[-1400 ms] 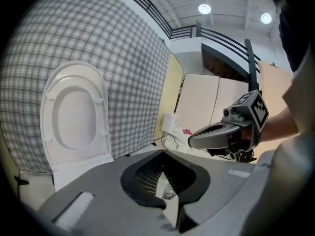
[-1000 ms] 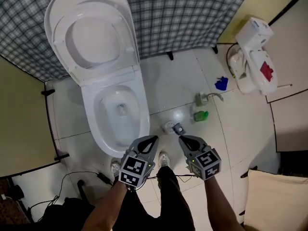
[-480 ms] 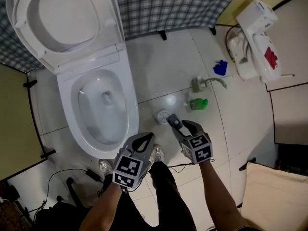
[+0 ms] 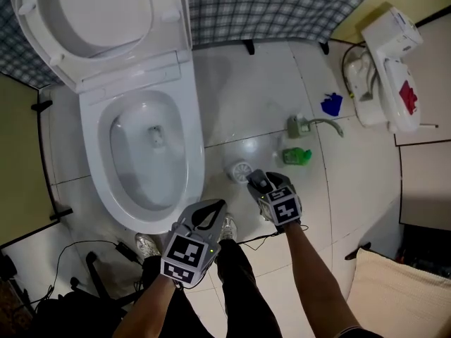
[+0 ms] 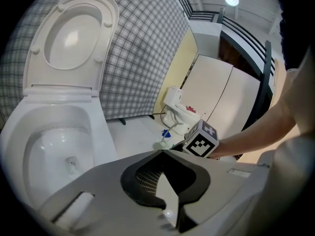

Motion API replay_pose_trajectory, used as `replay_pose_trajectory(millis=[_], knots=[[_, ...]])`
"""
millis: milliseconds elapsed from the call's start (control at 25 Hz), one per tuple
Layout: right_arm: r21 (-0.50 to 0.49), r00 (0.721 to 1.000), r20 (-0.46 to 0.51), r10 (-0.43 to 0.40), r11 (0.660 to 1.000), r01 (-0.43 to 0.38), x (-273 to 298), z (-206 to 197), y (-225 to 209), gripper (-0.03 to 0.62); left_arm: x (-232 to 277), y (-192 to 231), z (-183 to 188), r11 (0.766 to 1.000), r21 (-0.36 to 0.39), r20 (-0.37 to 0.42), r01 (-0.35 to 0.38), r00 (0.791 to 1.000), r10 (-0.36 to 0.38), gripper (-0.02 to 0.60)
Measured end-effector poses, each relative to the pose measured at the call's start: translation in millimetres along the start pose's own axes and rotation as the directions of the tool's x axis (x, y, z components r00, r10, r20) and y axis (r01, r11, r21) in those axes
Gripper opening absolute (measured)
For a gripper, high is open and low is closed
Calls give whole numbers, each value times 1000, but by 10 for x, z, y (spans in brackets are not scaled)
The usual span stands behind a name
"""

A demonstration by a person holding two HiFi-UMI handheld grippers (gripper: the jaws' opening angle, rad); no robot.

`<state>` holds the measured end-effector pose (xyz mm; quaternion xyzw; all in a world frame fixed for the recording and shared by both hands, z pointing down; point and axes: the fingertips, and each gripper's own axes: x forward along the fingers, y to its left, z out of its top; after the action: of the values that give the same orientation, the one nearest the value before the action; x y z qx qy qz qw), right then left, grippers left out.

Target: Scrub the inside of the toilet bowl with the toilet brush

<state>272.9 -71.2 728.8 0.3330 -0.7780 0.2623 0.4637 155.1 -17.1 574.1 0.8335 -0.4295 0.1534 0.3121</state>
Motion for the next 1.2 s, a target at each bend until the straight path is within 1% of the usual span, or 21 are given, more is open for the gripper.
replay_pose_trajectory(millis=[240,280,320,360,440,560,680,800,960,1080,1200], knots=[[-20,998,-62,6,1000,-7,246,-113,-61,295,30,-49,52,1000,-15,24,4,1000,-3,9],[-21,998,-68,5,1000,-7,275,-140,-68,281,33,-49,58,1000,-15,28,3,1000,-2,9],[-23,997,-73,3,1000,-5,296,-168,-69,241,34,-47,60,1000,-15,30,1,1000,0,9],[-27,997,-76,-2,1000,0,308,-191,-69,231,32,-45,62,1000,-15,32,-2,999,3,9],[-41,997,-79,-13,999,10,306,-208,-71,223,26,-36,74,1000,-19,37,-9,999,10,9],[-65,997,-78,-22,998,17,261,-207,-91,194,10,-30,85,1000,-21,40,-15,999,16,9],[-62,997,-68,-22,998,17,136,-182,-126,192,-7,-41,85,1000,-20,40,-18,999,19,9],[-35,999,-49,-21,999,19,-86,-116,-164,193,-28,-52,133,1000,-23,45,-18,999,19,9],[-12,999,-9,-32,999,32,-525,-9,-226,193,-136,-86,300,1000,-23,61,-12,998,14,9],[7,996,72,-46,999,45,-938,253,-217,192,-285,-54,475,999,-22,79,-23,997,25,9],[14,983,174,-59,998,57,-1363,648,-212,192,-430,18,716,999,-12,104,-38,994,39,9]])
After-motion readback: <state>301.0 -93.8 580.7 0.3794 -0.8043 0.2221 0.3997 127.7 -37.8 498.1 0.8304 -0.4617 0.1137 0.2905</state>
